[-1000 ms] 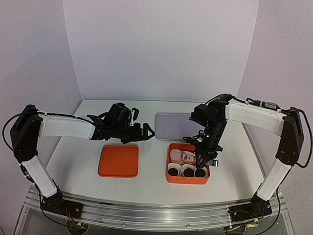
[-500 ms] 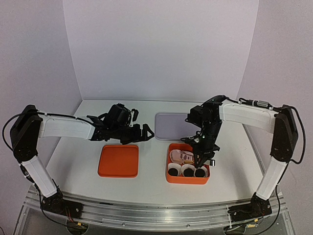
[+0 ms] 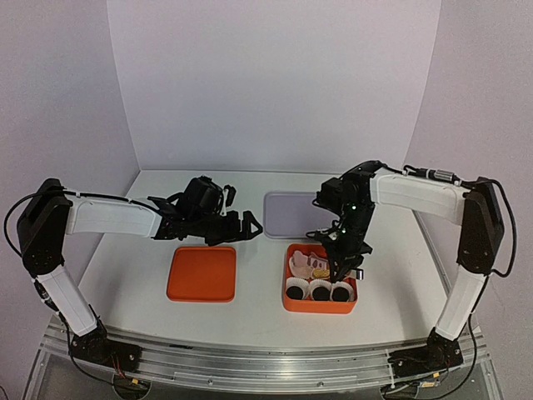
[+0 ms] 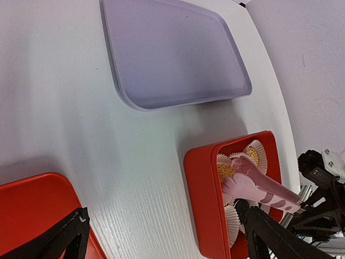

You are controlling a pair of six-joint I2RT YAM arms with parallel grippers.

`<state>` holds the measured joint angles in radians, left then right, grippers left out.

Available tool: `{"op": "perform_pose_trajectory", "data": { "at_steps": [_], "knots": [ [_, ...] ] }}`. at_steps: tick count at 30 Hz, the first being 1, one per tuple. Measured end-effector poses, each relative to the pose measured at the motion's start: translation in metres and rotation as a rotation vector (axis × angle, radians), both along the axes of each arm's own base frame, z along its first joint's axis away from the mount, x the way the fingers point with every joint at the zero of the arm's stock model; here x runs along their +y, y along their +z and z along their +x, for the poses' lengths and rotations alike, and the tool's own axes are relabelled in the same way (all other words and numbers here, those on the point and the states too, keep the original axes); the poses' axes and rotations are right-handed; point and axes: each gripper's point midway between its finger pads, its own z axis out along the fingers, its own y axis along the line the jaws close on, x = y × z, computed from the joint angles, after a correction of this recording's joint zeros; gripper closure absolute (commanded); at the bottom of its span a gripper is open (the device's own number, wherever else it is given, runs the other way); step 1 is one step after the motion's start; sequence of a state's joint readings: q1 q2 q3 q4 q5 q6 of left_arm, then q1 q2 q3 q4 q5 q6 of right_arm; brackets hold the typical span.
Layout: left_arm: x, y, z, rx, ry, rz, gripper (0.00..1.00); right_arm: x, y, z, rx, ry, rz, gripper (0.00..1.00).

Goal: Pack the cookies

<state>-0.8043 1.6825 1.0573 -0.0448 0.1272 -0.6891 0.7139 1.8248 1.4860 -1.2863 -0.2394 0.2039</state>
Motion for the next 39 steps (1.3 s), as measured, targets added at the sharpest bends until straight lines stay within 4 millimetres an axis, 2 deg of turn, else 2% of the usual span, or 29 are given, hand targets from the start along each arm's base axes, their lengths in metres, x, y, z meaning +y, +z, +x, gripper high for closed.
{"op": "perform_pose_trajectory", "data": {
  "at_steps": [6,14,21,32,36,39],
  "knots": [
    [0.000,0.000,0.000,0.000,0.000,0.000,0.00,0.000,-0.005,0.002,0.003,-0.003,-0.015,0.86],
    [0.000,0.000,0.000,0.000,0.000,0.000,0.00,0.002,-0.005,0.005,-0.006,-0.007,-0.012,0.73],
    [0.000,0.000,0.000,0.000,0.000,0.000,0.00,0.002,-0.005,0.005,-0.008,-0.008,-0.010,0.67],
    [0.000,0.000,0.000,0.000,0.000,0.000,0.00,0.002,-0.004,0.005,-0.009,-0.007,-0.007,0.68],
    [0.000,0.000,0.000,0.000,0.000,0.000,0.00,0.003,0.006,0.006,-0.037,-0.005,0.016,0.68],
    [0.000,0.000,0.000,0.001,0.000,0.001,0.00,0.002,0.029,0.006,-0.102,-0.002,0.069,0.70]
  ]
}}
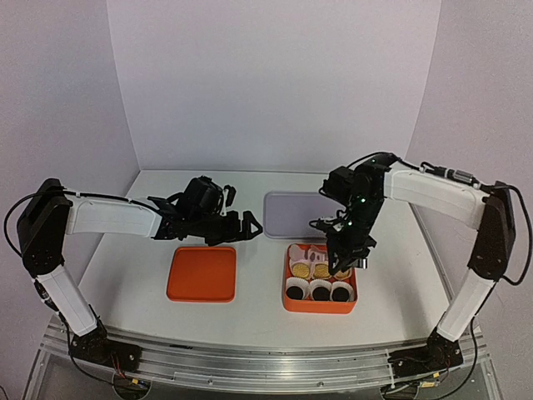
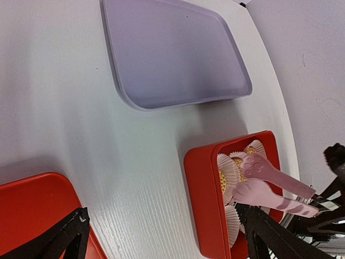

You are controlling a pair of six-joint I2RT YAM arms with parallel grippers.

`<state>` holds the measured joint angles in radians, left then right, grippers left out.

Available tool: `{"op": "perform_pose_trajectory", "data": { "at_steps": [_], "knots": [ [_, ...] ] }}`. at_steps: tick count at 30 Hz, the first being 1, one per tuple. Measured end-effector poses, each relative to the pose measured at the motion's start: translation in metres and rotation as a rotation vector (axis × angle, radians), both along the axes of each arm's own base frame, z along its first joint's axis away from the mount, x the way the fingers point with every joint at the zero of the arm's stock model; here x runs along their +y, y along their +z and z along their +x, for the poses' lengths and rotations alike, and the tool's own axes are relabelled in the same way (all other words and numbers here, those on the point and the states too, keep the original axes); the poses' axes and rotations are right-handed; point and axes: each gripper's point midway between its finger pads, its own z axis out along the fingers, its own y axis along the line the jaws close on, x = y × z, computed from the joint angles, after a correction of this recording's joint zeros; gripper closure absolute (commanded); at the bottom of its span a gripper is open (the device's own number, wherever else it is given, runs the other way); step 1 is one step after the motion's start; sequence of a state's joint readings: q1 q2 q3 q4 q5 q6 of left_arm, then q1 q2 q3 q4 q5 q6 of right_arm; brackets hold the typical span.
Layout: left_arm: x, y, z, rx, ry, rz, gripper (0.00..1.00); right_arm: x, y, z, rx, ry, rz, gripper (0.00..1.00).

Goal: Pack the cookies

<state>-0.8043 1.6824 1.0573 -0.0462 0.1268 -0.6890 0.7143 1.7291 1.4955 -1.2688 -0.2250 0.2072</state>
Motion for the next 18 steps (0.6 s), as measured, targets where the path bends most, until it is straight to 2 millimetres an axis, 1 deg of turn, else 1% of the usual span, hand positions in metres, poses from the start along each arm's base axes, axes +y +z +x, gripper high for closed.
{"op": "perform_pose_trajectory", "data": {
  "at_steps": [3,5,7,9,11,13,16,18],
  "knots": [
    [0.002,0.000,0.000,0.000,0.007,0.009,0.00,-0.008,0.037,-0.001,-0.123,-0.005,0.061,0.70],
    [0.006,0.002,0.001,-0.004,0.020,0.019,0.00,-0.021,0.061,0.001,-0.231,-0.023,0.075,0.70],
    [0.011,0.007,0.002,-0.016,0.041,0.030,0.00,-0.036,0.079,0.006,-0.325,-0.065,0.074,0.69],
    [0.021,0.011,0.003,-0.022,0.084,0.058,0.00,-0.054,0.087,0.016,-0.377,-0.136,0.064,0.69],
    [0.033,0.012,0.004,-0.014,0.130,0.091,0.00,-0.078,0.082,0.037,-0.400,-0.247,0.035,0.69],
    [0.053,0.012,0.004,0.011,0.198,0.131,0.00,-0.100,0.064,0.061,-0.391,-0.350,-0.008,0.69],
    [0.090,0.010,0.007,0.061,0.316,0.169,0.00,-0.127,0.022,0.093,-0.352,-0.454,-0.082,0.69],
    [0.124,0.005,0.006,0.106,0.414,0.197,0.00,-0.138,-0.008,0.106,-0.319,-0.488,-0.117,0.69]
  ]
}}
